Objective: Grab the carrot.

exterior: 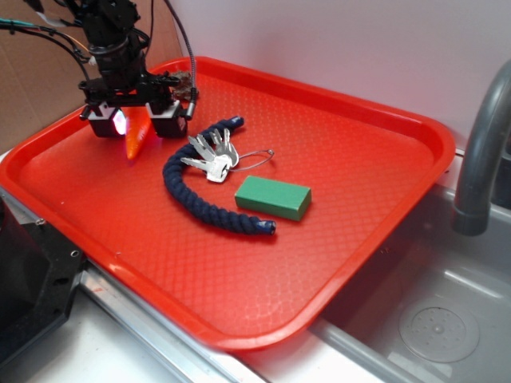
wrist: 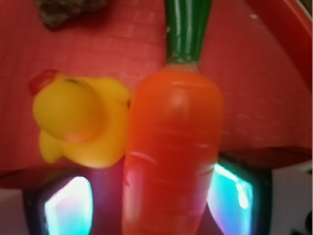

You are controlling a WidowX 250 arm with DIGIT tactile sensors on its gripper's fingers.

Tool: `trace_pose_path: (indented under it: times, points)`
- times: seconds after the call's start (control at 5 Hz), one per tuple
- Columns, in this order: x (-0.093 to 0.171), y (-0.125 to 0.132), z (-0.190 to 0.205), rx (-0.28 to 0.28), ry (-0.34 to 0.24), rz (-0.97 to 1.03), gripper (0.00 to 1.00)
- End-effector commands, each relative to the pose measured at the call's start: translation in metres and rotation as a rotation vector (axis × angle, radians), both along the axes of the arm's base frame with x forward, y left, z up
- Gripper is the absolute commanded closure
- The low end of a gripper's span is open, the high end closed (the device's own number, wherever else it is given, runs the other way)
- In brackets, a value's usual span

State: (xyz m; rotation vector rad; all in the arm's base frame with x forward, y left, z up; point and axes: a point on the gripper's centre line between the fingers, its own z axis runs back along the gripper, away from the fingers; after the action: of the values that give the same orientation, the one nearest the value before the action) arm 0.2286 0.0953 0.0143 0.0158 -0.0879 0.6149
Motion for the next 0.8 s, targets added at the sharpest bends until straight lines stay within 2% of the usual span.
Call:
trace_pose_path:
  times: [0.0, 0.2, 0.4, 0.6]
  points:
    - [-0.043, -0.001, 0.006, -0.031, 0.029, -0.082, 1.0]
    - [-0.057, -0.009, 0.041, 0.006, 0.008, -0.196, 1.0]
    - [-0.069, -0.024, 0.089, 0.013, -0.053, -0.312, 1.0]
    - [-0.073, -0.04, 0.138, 0.011, -0.087, -0.451, 1.0]
